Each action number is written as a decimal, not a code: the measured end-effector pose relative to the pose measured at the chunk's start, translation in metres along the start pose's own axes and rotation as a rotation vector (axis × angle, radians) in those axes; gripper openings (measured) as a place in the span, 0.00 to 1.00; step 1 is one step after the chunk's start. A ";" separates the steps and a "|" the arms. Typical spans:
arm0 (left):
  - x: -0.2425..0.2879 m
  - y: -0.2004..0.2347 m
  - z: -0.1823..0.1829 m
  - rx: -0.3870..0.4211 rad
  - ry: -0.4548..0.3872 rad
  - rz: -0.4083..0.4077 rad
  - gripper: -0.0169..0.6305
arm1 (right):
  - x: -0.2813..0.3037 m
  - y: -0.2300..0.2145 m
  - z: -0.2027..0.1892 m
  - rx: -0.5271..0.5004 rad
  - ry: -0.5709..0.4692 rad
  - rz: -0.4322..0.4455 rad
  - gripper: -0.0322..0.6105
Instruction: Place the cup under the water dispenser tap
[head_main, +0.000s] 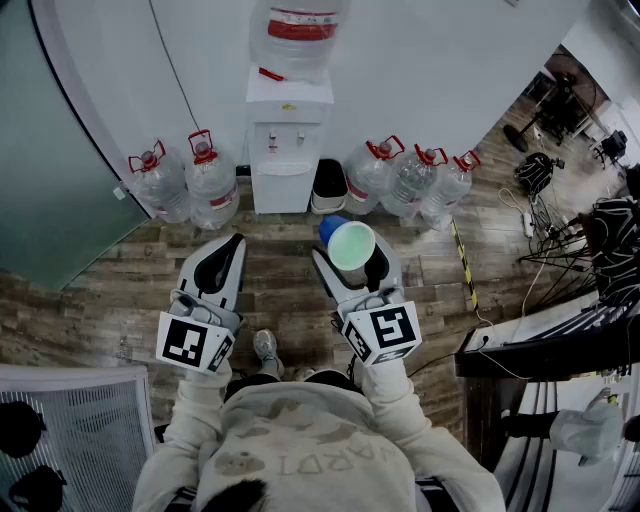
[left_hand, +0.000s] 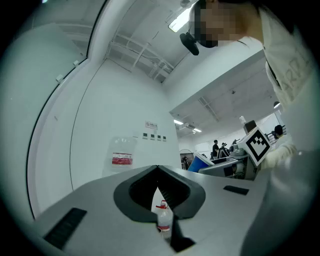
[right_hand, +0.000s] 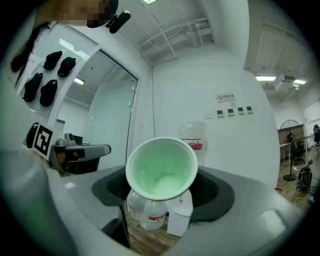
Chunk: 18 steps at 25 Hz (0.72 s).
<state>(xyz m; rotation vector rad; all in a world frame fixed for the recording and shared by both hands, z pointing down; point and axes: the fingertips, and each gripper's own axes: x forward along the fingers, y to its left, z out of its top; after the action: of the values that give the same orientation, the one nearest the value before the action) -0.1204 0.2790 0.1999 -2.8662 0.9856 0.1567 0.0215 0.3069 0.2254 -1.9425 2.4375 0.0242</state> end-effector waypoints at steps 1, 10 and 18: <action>0.000 -0.001 0.000 0.000 0.002 0.000 0.03 | -0.001 0.000 0.000 0.001 0.000 0.001 0.60; 0.010 -0.004 -0.001 -0.003 0.011 -0.013 0.03 | -0.001 -0.008 0.000 0.009 0.000 -0.011 0.60; 0.031 0.010 -0.002 -0.003 0.008 -0.035 0.03 | 0.016 -0.022 0.004 0.016 -0.014 -0.048 0.60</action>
<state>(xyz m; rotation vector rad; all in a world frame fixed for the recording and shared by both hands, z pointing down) -0.1015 0.2521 0.1969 -2.8872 0.9362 0.1438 0.0397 0.2867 0.2214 -1.9866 2.3736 0.0175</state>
